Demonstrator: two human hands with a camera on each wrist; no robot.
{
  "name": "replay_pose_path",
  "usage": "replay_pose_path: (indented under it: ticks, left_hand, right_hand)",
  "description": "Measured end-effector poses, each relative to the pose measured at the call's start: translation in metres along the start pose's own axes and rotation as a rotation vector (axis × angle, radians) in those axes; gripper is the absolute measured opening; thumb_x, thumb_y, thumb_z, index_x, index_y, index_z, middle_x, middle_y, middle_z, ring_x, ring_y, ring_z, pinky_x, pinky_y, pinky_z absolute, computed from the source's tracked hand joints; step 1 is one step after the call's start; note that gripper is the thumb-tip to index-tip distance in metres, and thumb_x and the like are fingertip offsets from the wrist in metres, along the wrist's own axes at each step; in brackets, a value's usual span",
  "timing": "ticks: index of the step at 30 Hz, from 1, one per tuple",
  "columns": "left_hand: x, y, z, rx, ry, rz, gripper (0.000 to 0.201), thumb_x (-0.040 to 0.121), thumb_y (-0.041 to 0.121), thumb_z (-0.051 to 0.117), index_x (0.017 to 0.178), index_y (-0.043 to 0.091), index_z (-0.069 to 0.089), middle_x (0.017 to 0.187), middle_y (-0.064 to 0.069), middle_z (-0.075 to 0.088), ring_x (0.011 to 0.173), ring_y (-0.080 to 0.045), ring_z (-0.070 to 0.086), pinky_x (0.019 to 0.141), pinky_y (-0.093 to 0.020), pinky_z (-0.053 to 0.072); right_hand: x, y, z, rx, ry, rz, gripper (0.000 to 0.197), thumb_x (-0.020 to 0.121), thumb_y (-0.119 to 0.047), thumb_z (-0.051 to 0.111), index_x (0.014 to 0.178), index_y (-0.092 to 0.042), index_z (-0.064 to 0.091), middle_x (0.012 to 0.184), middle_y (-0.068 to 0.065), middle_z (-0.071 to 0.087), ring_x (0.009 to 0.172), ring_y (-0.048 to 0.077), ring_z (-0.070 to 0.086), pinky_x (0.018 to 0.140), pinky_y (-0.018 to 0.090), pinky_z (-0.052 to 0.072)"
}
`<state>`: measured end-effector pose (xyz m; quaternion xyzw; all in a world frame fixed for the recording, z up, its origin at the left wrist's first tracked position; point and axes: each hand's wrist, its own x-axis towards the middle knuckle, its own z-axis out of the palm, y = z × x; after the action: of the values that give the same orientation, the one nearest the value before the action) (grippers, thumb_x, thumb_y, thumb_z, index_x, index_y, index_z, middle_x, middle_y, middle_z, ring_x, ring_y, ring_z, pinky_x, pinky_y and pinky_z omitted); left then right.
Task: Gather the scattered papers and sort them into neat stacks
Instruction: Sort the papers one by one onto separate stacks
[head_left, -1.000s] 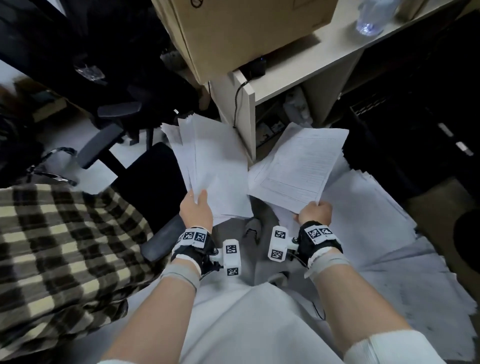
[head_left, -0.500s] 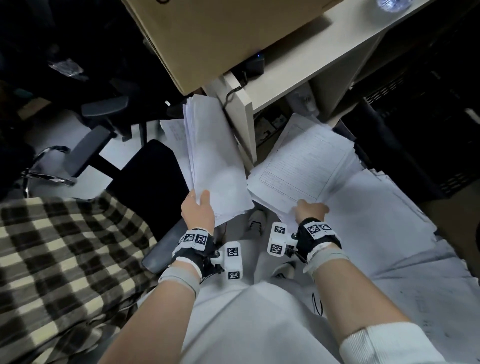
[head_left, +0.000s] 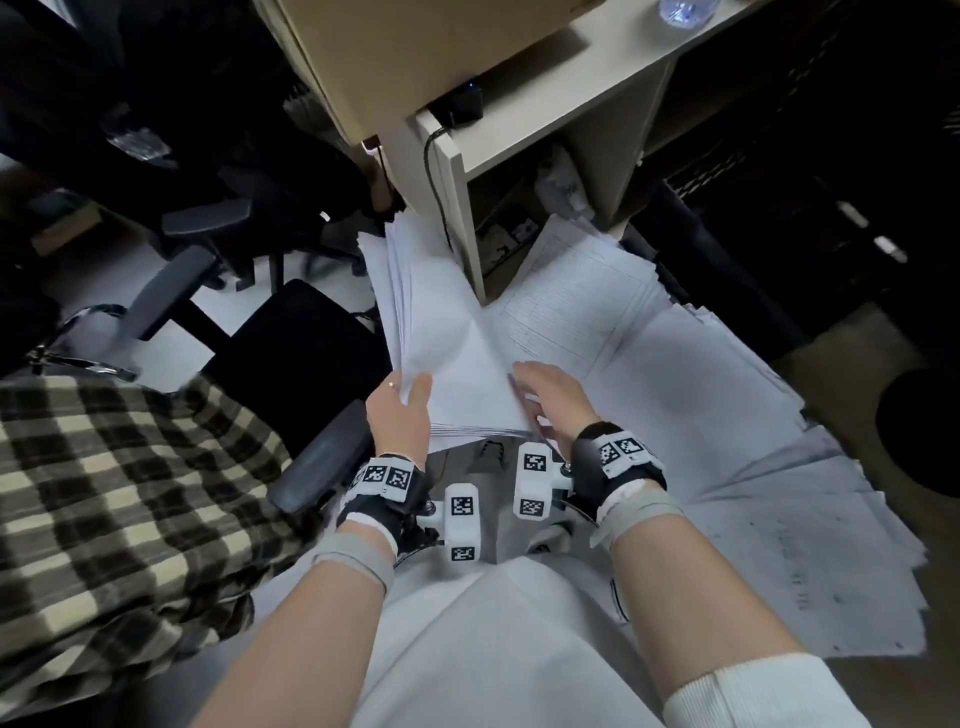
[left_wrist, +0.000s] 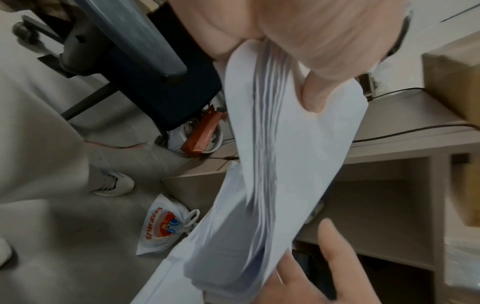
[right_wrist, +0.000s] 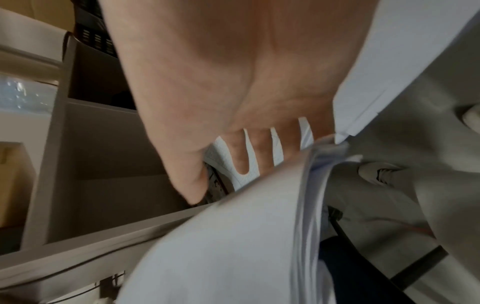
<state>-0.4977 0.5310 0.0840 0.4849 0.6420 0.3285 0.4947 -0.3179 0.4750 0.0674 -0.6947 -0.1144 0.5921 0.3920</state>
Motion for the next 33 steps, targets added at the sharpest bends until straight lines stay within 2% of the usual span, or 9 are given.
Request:
replay_pose_path:
  ticks: [6, 10, 13, 17, 19, 23, 28, 31, 33]
  left_hand:
    - [-0.038, 0.031, 0.006, -0.157, -0.140, 0.050, 0.014, 0.098, 0.007, 0.062, 0.099, 0.015, 0.072, 0.092, 0.005, 0.076, 0.085, -0.008, 0.070, 0.076, -0.023, 0.055]
    - [-0.054, 0.040, 0.020, -0.163, -0.279, 0.004, 0.015, 0.097, 0.003, 0.063, 0.099, 0.015, 0.072, 0.093, -0.001, 0.078, 0.090, -0.020, 0.071, 0.086, -0.038, 0.057]
    - [-0.075, 0.050, 0.041, -0.152, -0.422, 0.020, 0.015, 0.094, 0.001, 0.065, 0.100, 0.014, 0.071, 0.098, -0.008, 0.076, 0.092, -0.023, 0.070, 0.093, -0.046, 0.056]
    - [-0.092, 0.069, 0.072, -0.208, -0.505, 0.051, 0.052, 0.095, -0.001, 0.063, 0.139, 0.015, 0.040, 0.118, 0.003, 0.064, 0.098, -0.001, 0.068, 0.088, -0.025, 0.055]
    - [-0.094, 0.076, 0.086, -0.199, -0.589, -0.019, 0.053, 0.101, 0.014, 0.059, 0.149, 0.014, 0.036, 0.140, -0.003, 0.059, 0.120, -0.013, 0.063, 0.105, -0.036, 0.050]
    - [-0.105, 0.090, 0.111, -0.128, -0.746, -0.110, 0.031, 0.108, 0.039, 0.042, 0.105, 0.021, 0.068, 0.098, 0.010, 0.078, 0.097, -0.007, 0.073, 0.099, -0.037, 0.051]
    - [-0.101, 0.097, 0.135, -0.150, -0.801, -0.291, 0.045, 0.104, 0.047, 0.046, 0.114, 0.009, 0.068, 0.112, -0.010, 0.076, 0.105, -0.025, 0.072, 0.096, -0.040, 0.056]
    - [-0.090, 0.106, 0.151, -0.088, -0.935, -0.279, 0.040, 0.106, 0.038, 0.048, 0.116, 0.005, 0.067, 0.111, -0.012, 0.076, 0.106, -0.027, 0.072, 0.095, -0.041, 0.056]
    - [-0.084, 0.110, 0.158, -0.049, -0.994, -0.210, 0.038, 0.104, 0.035, 0.051, 0.114, 0.002, 0.068, 0.113, -0.018, 0.074, 0.106, -0.031, 0.071, 0.097, -0.044, 0.054]
  right_hand:
    - [-0.048, 0.001, -0.003, 0.079, -0.185, -0.094, 0.073, 0.065, -0.077, 0.069, 0.119, -0.027, 0.066, 0.115, -0.007, 0.072, 0.108, 0.019, 0.068, 0.105, 0.044, 0.046]
    - [-0.080, -0.008, -0.030, 0.139, -0.153, -0.187, 0.029, 0.088, -0.053, 0.066, 0.104, -0.029, 0.065, 0.108, -0.009, 0.072, 0.106, 0.019, 0.066, 0.104, 0.039, 0.046]
    - [-0.097, -0.001, -0.052, 0.275, -0.098, -0.226, 0.032, 0.090, -0.031, 0.069, 0.117, -0.013, 0.065, 0.109, 0.008, 0.074, 0.101, 0.029, 0.070, 0.088, 0.039, 0.056]
    - [-0.109, 0.009, -0.074, 0.393, 0.015, -0.271, 0.033, 0.092, -0.031, 0.067, 0.119, -0.012, 0.063, 0.112, 0.010, 0.073, 0.101, 0.026, 0.071, 0.088, 0.037, 0.057]
    - [-0.116, 0.011, -0.082, 0.403, 0.059, -0.284, 0.039, 0.092, -0.041, 0.064, 0.121, -0.015, 0.062, 0.113, 0.005, 0.073, 0.104, 0.021, 0.070, 0.093, 0.037, 0.055]
    - [-0.126, 0.013, -0.104, 0.242, 0.241, -0.338, 0.025, 0.096, -0.051, 0.054, 0.108, -0.031, 0.062, 0.107, -0.012, 0.072, 0.100, 0.008, 0.069, 0.096, 0.033, 0.052]
    - [-0.127, 0.003, -0.119, 0.270, 0.331, -0.265, 0.050, 0.102, -0.057, 0.031, 0.128, -0.023, 0.055, 0.121, -0.002, 0.064, 0.112, 0.015, 0.061, 0.105, 0.032, 0.043]
    - [-0.117, 0.002, -0.124, 0.213, 0.450, -0.212, 0.070, 0.087, -0.077, 0.030, 0.121, -0.024, 0.061, 0.121, 0.000, 0.066, 0.114, 0.019, 0.061, 0.108, 0.040, 0.042]
    - [-0.111, 0.005, -0.126, 0.087, 0.586, -0.219, 0.070, 0.084, -0.077, 0.033, 0.139, -0.036, 0.046, 0.140, 0.004, 0.051, 0.126, 0.023, 0.052, 0.111, 0.047, 0.038]
